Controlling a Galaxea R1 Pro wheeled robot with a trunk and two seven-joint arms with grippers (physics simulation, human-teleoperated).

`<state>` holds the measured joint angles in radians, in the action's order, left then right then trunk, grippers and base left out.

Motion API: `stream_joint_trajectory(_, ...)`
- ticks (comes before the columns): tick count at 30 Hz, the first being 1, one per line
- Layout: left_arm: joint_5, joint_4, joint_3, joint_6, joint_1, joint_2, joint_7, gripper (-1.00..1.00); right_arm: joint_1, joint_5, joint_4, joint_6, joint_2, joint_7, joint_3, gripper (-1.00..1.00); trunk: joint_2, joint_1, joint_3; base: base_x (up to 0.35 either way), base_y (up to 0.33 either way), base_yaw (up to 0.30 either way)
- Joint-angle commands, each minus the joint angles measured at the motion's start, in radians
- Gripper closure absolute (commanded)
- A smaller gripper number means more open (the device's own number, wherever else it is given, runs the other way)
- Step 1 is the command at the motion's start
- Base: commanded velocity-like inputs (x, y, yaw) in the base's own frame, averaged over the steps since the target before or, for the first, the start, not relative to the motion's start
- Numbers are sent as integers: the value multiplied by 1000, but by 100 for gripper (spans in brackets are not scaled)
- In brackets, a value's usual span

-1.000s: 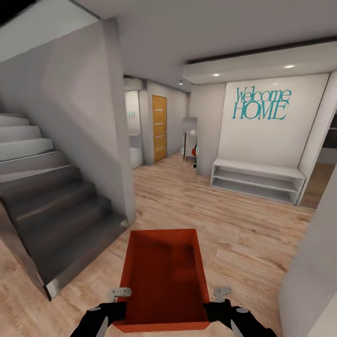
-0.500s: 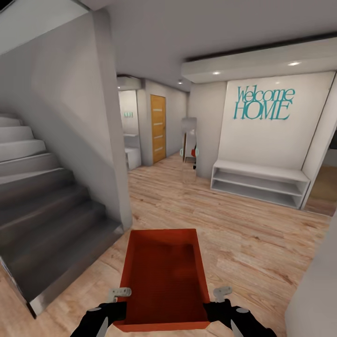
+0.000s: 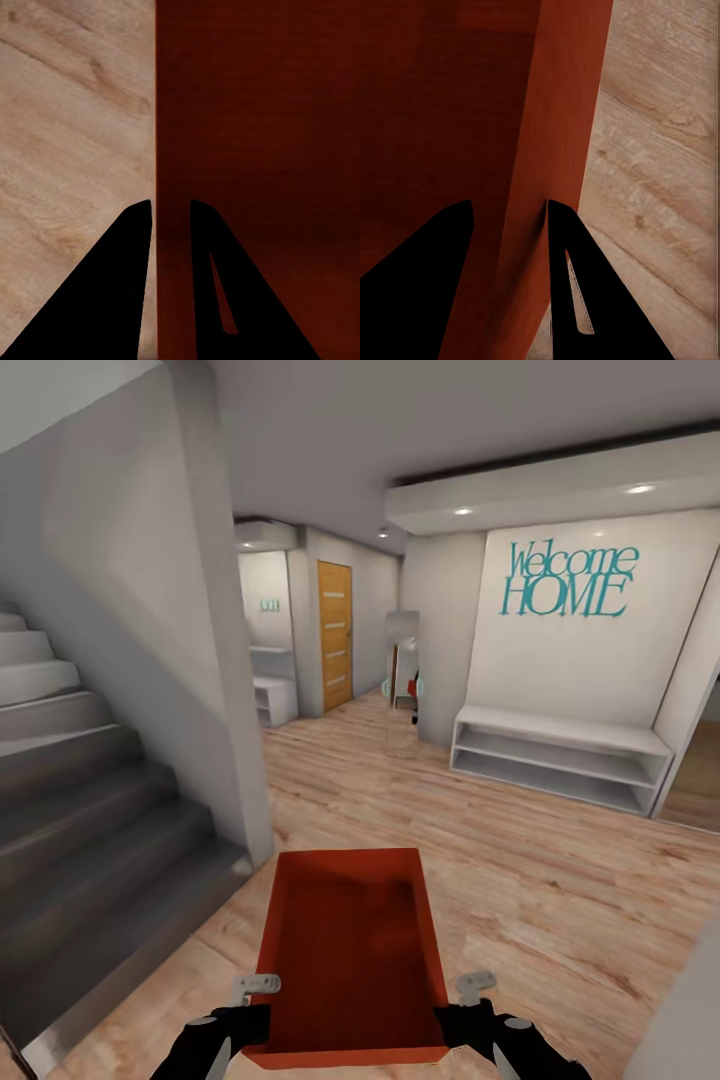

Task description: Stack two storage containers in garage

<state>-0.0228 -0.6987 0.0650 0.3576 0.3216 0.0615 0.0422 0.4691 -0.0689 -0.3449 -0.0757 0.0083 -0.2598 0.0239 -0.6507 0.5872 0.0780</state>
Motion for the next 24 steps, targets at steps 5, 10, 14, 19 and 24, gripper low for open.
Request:
stream_joint_trajectory(5, -28, -1, 9, 6, 1, -15, -21, 100, 0, 12, -5, 4, -1, -81, 21, 100, -1, 1, 2, 325, -89, 0)
stream_joint_trajectory(10, -28, -1, 9, 6, 1, -15, -21, 100, 0, 12, -5, 4, -1, -81, 21, 100, -1, 1, 2, 325, -89, 0)
stream_joint_trajectory(14, -28, -1, 9, 6, 1, -15, -21, 100, 0, 12, -5, 4, -1, -81, 21, 100, -1, 1, 2, 325, -89, 0)
stream_joint_trajectory(19, -28, -1, 9, 6, 1, -16, -21, 100, 0, 12, -5, 4, -1, -81, 21, 100, -1, 1, 2, 325, -89, 0)
stream_joint_trajectory(24, -28, -1, 9, 6, 1, -16, -21, 100, 0, 11, -5, 4, -1, -81, 21, 100, -1, 1, 2, 325, -89, 0)
